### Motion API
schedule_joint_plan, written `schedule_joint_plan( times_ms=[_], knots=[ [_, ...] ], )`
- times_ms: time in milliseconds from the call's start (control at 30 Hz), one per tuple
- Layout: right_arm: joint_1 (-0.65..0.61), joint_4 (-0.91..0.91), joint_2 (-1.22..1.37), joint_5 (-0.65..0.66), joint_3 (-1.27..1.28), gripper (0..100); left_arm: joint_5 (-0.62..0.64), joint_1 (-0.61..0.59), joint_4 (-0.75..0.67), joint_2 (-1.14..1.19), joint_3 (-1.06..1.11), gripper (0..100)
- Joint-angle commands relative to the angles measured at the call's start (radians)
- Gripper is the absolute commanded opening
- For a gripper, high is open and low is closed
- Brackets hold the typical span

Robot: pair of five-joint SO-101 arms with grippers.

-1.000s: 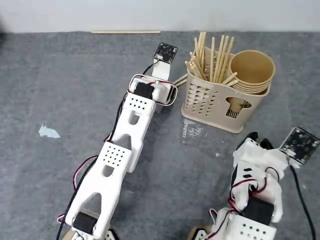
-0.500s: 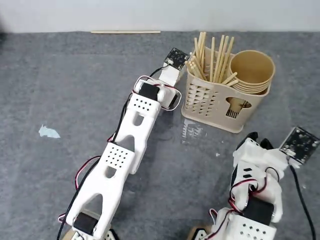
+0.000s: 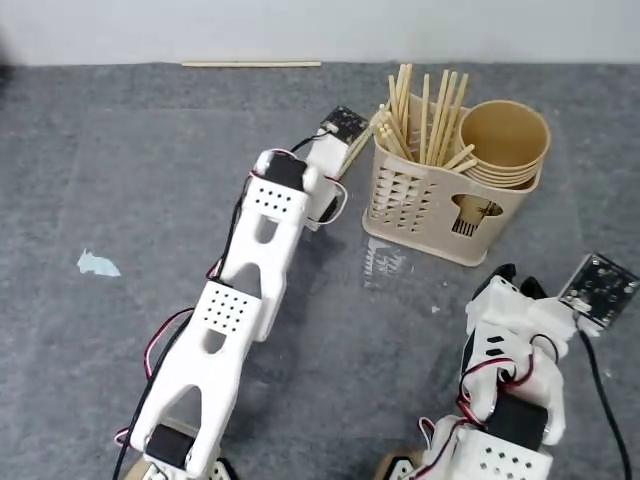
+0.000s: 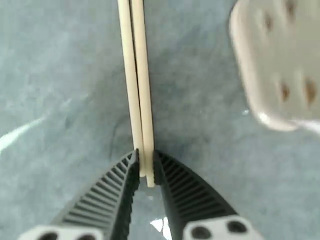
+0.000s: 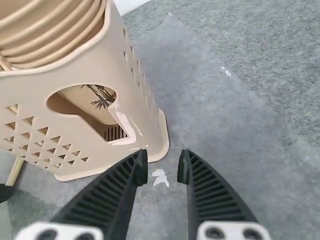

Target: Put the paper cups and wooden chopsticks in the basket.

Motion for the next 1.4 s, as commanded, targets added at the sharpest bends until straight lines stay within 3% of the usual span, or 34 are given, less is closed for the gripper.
schedule_joint_plan(
  times_ms=[0,133,333,933,1167,1267,1367],
  knots=[
    [0.005,-0.021,-0.012,-0.014,-0.006,11.1,-0.008,-0.064,0.049,-0.058,-0.048,1],
    [0.005,-0.021,-0.012,-0.014,-0.006,11.1,-0.02,-0.123,0.051,-0.052,-0.038,1],
    [0.005,-0.021,-0.012,-0.014,-0.006,11.1,-0.08,-0.175,0.052,-0.114,0.15,1],
    [0.005,-0.019,-0.012,-0.014,-0.006,11.1,-0.132,-0.186,0.049,-0.764,1.122,1],
    [0.005,-0.019,-0.012,-0.014,-0.006,11.1,-0.135,-0.201,-0.046,-0.911,1.205,2],
    [0.005,-0.018,-0.012,-0.014,-0.006,11.1,-0.129,-0.199,-0.089,-0.937,1.205,8],
    [0.005,-0.018,-0.012,-0.014,-0.006,11.1,-0.083,-0.199,-0.098,-0.951,1.204,21]
  ],
)
